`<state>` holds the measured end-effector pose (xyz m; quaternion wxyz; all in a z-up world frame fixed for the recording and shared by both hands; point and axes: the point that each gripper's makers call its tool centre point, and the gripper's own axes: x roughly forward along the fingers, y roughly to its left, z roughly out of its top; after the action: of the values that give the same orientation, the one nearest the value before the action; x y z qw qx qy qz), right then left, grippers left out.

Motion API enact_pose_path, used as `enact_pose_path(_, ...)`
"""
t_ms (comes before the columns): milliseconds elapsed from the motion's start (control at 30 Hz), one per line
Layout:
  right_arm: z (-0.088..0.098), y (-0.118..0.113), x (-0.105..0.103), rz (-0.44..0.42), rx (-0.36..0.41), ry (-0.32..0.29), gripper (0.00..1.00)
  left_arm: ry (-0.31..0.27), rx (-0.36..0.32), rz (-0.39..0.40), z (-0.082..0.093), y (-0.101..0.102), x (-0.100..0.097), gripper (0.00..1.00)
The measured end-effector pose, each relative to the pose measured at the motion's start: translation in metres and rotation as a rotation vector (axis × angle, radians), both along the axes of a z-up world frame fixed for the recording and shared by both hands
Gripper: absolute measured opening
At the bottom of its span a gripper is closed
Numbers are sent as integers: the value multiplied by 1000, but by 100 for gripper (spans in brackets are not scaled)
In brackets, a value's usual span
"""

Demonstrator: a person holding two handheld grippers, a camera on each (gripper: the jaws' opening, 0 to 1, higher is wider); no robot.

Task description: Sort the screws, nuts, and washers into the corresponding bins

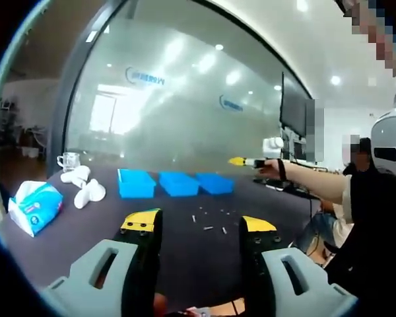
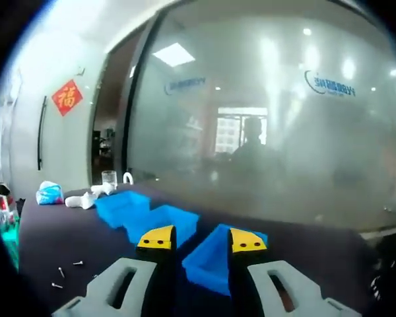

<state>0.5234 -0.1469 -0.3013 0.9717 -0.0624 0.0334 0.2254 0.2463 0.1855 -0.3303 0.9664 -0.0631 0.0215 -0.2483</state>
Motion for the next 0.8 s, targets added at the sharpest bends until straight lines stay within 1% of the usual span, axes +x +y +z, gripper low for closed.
enact_pose_path(67, 2, 0, -12, 21, 9, -4, 27, 0, 0, -6, 0, -2, 1, 45)
enact_pose_path(200, 2, 4, -47, 77, 31, 2, 27, 2, 5, -12, -1, -4, 2, 45)
enact_pose_path(233, 0, 1, -48, 91, 39, 5, 27, 3, 7, -13, -1, -5, 2, 45)
enact_pose_path(333, -4, 3, -77, 160, 49, -16, 27, 5, 12, -17, -2, -6, 3, 45)
enact_pose_path(367, -6, 1, -85, 167, 48, -22, 27, 6, 16, -18, -2, -7, 4, 45)
enact_pose_path(500, -16, -7, -111, 183, 36, -26, 28, 6, 21, -28, -2, -10, 4, 45)
enact_pose_path(633, -24, -24, -136, 169, 65, -16, 28, 8, 29, -37, -2, -12, 5, 45)
enact_pose_path(800, -30, -44, -163, 142, 83, -15, 28, 11, 36, -46, -3, -15, 7, 45)
